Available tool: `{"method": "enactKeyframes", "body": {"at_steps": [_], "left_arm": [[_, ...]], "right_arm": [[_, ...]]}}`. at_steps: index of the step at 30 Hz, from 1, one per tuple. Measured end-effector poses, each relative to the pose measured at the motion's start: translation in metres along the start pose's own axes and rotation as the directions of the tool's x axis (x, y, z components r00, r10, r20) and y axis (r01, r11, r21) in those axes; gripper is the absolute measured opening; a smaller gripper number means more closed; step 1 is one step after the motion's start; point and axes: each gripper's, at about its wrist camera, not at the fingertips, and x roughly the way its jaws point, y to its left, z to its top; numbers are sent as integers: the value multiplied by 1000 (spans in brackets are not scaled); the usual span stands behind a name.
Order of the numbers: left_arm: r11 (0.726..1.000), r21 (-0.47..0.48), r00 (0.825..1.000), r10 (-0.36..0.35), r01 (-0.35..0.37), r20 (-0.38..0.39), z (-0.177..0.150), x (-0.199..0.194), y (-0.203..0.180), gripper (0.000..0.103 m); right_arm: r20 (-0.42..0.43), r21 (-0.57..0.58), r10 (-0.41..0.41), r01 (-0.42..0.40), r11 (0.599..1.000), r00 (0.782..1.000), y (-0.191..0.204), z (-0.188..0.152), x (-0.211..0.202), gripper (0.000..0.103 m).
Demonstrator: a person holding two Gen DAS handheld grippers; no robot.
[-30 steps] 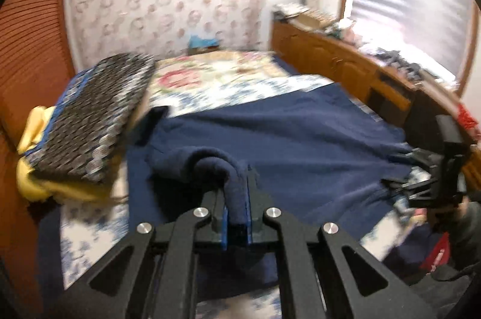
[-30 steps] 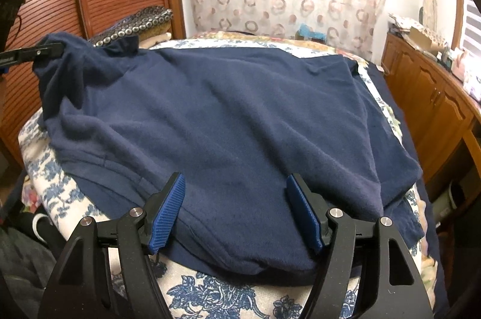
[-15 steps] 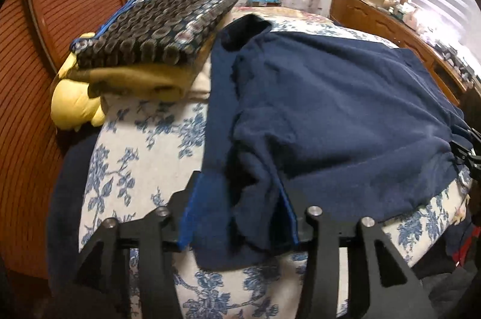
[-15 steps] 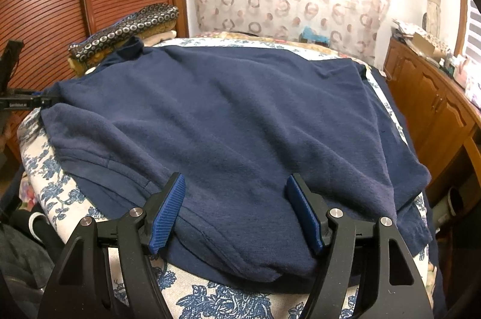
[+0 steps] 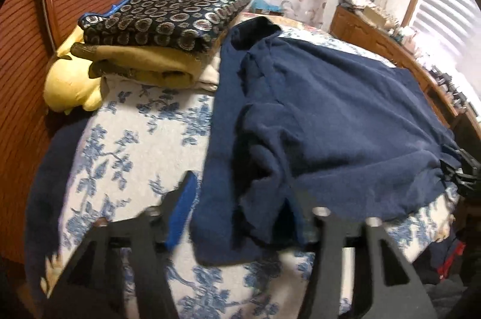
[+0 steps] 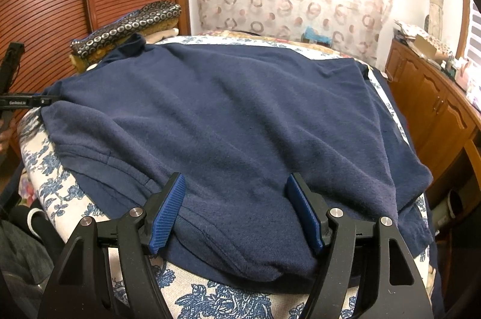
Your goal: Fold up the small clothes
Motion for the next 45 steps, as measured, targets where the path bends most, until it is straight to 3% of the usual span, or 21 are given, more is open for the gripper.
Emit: {"method": "enactKeyframes", "body": {"at_steps": [1, 2, 4, 9, 15, 19, 26, 37, 39, 42, 44, 45], "left_arm": [[1000, -12, 1000, -28, 28, -4, -1, -1, 0, 19], [997, -37, 997, -72, 72, -13, -2, -1, 0, 11], [995, -44, 996, -89, 89, -5, -2, -3, -2, 6], [985, -36, 984, -165, 168, 61, 10, -24, -19, 5], [961, 100, 955, -269, 257, 127, 46, -50, -76, 5], [917, 212, 923, -368, 339, 117, 77, -49, -135, 5], [799, 399, 868, -496, 449, 18, 109, -31, -258, 5], [671, 524, 825, -553, 525, -118, 122, -24, -383, 5], [661, 539, 832, -535, 522, -149, 116, -17, -397, 6], [640, 579, 842, -513, 505, -167, 108, -12, -406, 18], [646, 595, 856, -496, 478, -149, 106, -12, -405, 34], [647, 598, 857, -495, 473, -142, 105, -13, -402, 36]], "right_arm": [[1, 0, 2, -2, 1000, 1000, 0, 0, 0, 72], [2, 1, 4, -4, 1000, 1000, 0, 0, 0, 72], [3, 2, 7, -7, 1000, 1000, 0, 0, 0, 72], [6, 6, 20, -20, 1000, 1000, -4, -1, -2, 72], [37, 36, 11, -12, 999, 999, -13, 0, -15, 71], [66, 67, -25, 21, 998, 997, -28, -2, -36, 71], [81, 113, -123, 113, 987, 989, -65, -15, -73, 71], [75, 217, -186, 166, 962, 980, -110, -50, -108, 71], [75, 222, -187, 166, 961, 980, -112, -53, -110, 71], [75, 223, -186, 165, 961, 980, -112, -57, -113, 71], [74, 220, -188, 168, 961, 979, -113, -57, -114, 71], [73, 220, -188, 169, 961, 979, -113, -56, -113, 71]]}}
